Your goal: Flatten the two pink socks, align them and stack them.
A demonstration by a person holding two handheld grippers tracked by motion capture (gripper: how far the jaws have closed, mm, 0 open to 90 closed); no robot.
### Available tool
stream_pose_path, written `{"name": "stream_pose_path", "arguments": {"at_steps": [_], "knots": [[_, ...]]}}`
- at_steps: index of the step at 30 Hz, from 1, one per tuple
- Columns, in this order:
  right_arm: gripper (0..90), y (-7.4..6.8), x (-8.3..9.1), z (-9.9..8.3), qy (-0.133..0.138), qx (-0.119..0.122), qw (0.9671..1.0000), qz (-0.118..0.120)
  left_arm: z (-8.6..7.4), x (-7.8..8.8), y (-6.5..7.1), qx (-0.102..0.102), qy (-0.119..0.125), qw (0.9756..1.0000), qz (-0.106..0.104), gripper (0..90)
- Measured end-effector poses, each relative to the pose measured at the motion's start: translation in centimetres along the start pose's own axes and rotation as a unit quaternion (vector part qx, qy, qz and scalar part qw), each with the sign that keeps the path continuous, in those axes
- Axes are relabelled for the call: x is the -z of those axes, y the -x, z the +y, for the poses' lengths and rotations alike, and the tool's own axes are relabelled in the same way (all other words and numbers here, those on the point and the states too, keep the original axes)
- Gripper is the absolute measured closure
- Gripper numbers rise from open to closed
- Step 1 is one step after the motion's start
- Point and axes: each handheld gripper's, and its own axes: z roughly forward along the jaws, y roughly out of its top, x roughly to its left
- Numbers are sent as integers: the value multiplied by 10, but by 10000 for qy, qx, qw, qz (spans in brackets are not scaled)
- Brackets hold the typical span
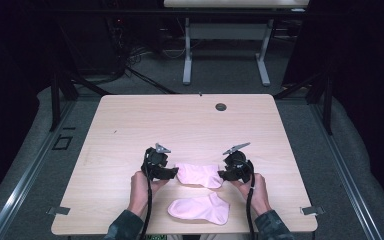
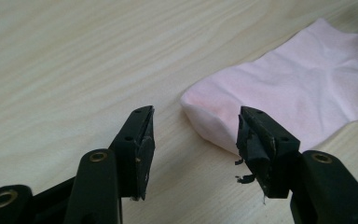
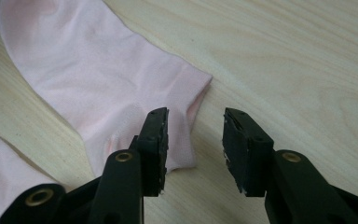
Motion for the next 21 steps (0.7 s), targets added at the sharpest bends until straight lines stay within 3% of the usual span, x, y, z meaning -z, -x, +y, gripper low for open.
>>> {"name": "stream_pose_path", "arguments": {"at_steps": [3,13,15,21], "knots": [[612,-1,-3,-1,-44,23,10000,-16,1,-7,2,40,-128,9998,-117,486],[739,-9,-14,1,-146,189,9997,-18,3,-14,11,-260,-315,9992,-51,706],[755,-11,-15,0,-198,236,9995,-31,3,-16,12,-246,-332,9991,-70,756],[822,-12,-18,-2,-19,159,9999,32,2,-18,13,-343,-391,9986,-71,884]]}}
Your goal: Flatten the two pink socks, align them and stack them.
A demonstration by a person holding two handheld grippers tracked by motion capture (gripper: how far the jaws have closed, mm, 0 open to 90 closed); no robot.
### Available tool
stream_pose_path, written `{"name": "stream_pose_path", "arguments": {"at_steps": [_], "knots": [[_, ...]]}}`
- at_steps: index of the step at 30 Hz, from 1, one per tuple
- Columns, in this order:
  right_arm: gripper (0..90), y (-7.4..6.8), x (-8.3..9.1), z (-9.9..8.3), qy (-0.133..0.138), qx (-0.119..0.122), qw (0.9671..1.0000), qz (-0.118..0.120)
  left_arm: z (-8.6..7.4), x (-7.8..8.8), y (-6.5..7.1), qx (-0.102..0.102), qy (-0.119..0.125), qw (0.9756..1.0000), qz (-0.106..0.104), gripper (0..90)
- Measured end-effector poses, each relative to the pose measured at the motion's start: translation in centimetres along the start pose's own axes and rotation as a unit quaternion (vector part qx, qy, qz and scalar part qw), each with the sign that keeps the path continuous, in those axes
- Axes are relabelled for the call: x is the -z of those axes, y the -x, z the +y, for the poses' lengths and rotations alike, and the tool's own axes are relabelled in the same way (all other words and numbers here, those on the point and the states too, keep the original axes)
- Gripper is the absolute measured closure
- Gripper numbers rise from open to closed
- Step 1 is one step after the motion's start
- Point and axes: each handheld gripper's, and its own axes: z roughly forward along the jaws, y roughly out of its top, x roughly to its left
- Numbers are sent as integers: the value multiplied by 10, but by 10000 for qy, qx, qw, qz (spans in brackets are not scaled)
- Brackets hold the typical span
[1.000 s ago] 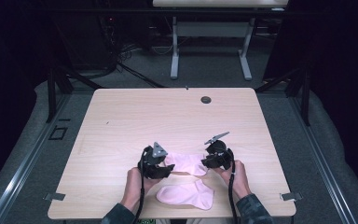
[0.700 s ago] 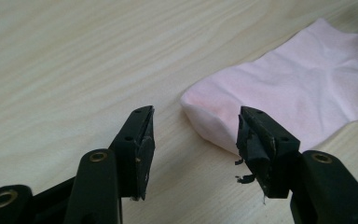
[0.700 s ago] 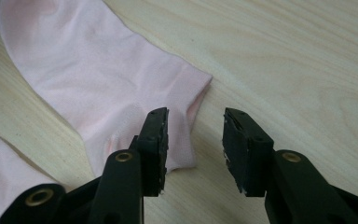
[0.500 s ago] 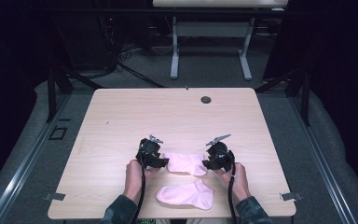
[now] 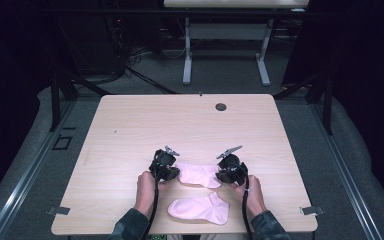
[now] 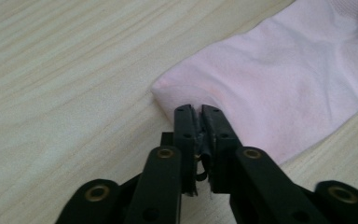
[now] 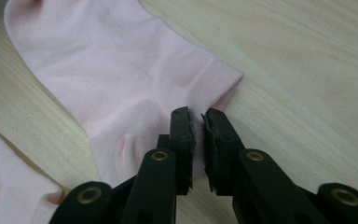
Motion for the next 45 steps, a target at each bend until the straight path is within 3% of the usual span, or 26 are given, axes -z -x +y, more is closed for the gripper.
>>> {"name": "stream_pose_path", "arguments": {"at_steps": [2,7,10,12,13,15,17,20,23,25,29,32,33,34,35,40,45], "knots": [[832,0,2,1,-137,70,9999,13,-1,-1,-1,-40,-2,10000,-11,896],[836,2,2,-1,-81,33,10000,38,-3,3,-3,124,185,9997,-39,894],[836,2,2,-1,-87,43,9999,40,-2,12,-2,263,423,9987,-71,712],[836,2,2,-1,-90,23,9999,51,1,16,-1,225,471,9986,-86,627],[836,1,0,-1,20,-36,10000,62,3,16,0,240,470,9986,-86,578],[836,2,2,0,-123,39,9999,46,6,11,0,214,350,9991,-128,546],[837,2,2,0,-119,30,9999,86,8,4,-1,227,213,9994,-138,567],[838,3,1,-1,-81,-18,9999,80,7,-3,-2,160,37,9998,-91,706],[843,4,2,0,-128,4,9998,124,5,-3,-2,96,80,9999,-108,838],[845,4,2,1,-147,26,9998,107,5,-3,-2,88,76,9999,-124,871],[846,2,2,1,-116,39,9999,55,4,1,-4,81,142,9997,-166,886],[846,1,5,0,108,-44,9999,92,2,9,-4,94,273,9994,-188,887],[846,2,10,2,-15,53,10000,82,2,12,-4,105,317,9992,-209,887],[846,1,12,2,117,36,9999,83,1,16,-3,121,369,9990,-221,887],[846,1,18,3,43,65,9999,70,1,19,-3,124,401,9989,-222,887],[846,-2,38,4,191,108,9997,80,-3,42,4,69,706,9972,-253,887],[845,-11,60,0,351,147,9991,165,-13,65,14,18,1069,9939,-256,886]]}}
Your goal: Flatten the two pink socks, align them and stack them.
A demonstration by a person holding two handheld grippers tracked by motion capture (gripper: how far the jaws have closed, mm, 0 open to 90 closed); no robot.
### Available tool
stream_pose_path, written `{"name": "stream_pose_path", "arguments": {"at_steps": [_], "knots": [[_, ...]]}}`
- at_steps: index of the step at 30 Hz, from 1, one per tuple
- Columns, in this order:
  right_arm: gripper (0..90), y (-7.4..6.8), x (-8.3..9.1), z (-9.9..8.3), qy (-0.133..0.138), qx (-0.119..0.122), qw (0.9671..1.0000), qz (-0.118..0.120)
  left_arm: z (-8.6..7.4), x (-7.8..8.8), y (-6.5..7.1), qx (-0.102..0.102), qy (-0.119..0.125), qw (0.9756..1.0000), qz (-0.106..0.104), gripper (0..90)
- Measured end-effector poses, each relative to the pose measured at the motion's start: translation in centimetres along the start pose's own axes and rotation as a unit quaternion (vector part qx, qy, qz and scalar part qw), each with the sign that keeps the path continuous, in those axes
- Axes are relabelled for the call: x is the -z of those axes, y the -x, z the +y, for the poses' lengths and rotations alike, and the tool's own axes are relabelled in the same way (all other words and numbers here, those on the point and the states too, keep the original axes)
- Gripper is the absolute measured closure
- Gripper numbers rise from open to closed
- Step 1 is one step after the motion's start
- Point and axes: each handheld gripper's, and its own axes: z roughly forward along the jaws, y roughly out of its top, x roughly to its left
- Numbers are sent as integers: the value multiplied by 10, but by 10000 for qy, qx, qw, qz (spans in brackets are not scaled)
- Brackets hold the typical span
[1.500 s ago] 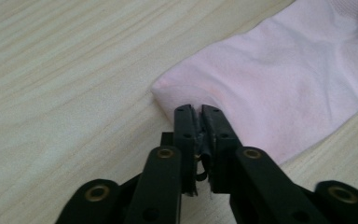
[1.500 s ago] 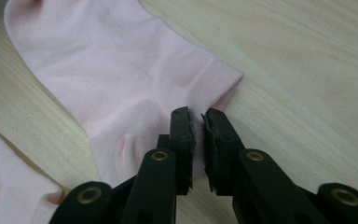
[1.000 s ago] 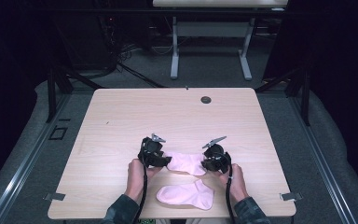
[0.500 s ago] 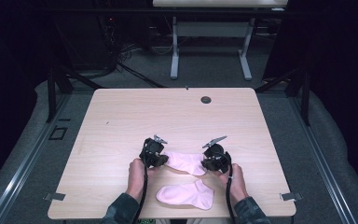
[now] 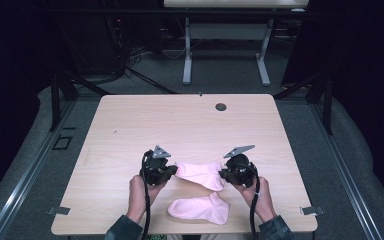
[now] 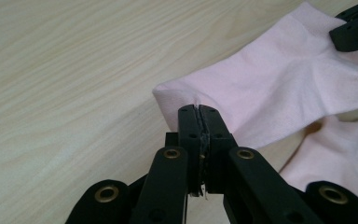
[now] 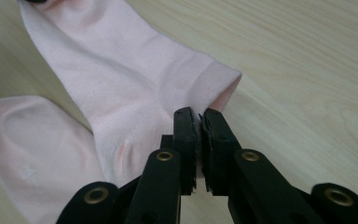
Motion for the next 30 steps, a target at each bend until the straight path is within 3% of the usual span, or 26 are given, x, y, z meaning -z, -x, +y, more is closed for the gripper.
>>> {"name": "stream_pose_path", "arguments": {"at_steps": [6,11,18,24,30], "knots": [[844,-18,20,-12,63,161,9998,34,-18,23,16,-22,304,9995,-102,886],[844,-30,28,-26,33,294,9995,79,-39,31,32,-120,322,9993,-142,886],[843,-37,26,-45,-117,319,9993,172,-63,29,49,-277,137,9995,-66,886],[844,-40,15,-61,-286,342,9987,266,-77,25,57,-366,9,9993,1,884],[842,-39,3,-69,-453,401,9980,168,-86,14,59,-351,-217,9991,-17,868]]}}
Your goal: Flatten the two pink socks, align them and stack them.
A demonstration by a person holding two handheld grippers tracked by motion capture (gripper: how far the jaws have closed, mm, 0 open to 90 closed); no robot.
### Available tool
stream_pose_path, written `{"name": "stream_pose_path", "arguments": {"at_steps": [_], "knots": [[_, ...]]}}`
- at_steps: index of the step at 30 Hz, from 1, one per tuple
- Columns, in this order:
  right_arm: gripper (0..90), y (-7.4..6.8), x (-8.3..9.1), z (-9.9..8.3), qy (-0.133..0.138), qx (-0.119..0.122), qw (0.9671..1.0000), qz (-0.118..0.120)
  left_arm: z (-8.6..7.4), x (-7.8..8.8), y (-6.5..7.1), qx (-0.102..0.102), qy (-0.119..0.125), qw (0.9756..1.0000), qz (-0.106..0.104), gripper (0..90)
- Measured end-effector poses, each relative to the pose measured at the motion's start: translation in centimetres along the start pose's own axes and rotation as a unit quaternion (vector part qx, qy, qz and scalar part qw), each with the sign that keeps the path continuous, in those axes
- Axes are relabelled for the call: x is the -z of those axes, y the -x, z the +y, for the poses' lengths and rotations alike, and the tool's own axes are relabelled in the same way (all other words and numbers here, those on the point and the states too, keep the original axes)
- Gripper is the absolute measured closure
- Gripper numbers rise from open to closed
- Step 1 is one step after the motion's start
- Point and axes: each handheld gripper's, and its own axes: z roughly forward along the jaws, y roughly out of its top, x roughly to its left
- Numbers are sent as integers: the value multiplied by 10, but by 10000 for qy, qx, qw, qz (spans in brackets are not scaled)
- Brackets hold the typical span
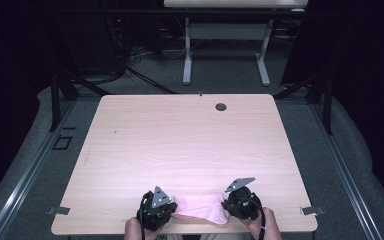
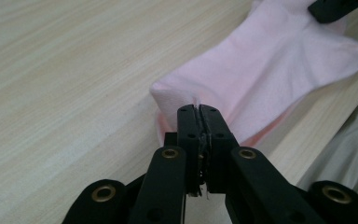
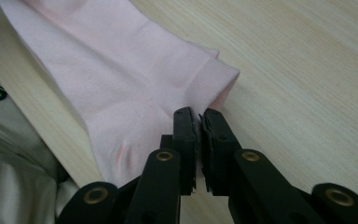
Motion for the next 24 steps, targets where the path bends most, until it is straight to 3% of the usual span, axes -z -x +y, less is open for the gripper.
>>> {"name": "stream_pose_path", "arguments": {"at_steps": [2,4,6,10,13,14,15,16,19,22,24], "knots": [[830,-1,-3,-1,-9,67,10000,-46,0,0,-1,42,-63,10000,25,788],[793,0,-1,-1,27,94,9999,-86,1,9,-2,115,32,9999,109,677],[699,0,6,-1,152,15,9999,-69,4,21,-1,126,213,9996,153,571],[737,-2,21,3,528,21,9986,24,18,29,2,-157,345,9992,146,601],[860,-13,20,6,579,160,9981,144,28,16,3,-338,246,9990,-129,675],[888,-17,16,7,535,211,9982,155,30,8,3,-453,156,9984,-313,705],[894,-20,10,7,438,248,9986,175,30,3,2,-483,120,9982,-345,735],[895,-21,6,6,392,241,9988,176,29,-5,1,-512,-63,9978,-419,763],[897,-23,-7,2,166,272,9993,175,21,-16,-5,-516,-305,9972,-449,834],[898,-21,-14,-3,9,319,9995,62,13,-19,-11,-460,-382,9972,-445,869],[898,-18,-16,-5,100,204,9996,165,9,-20,-13,-401,-396,9974,-443,880]]}}
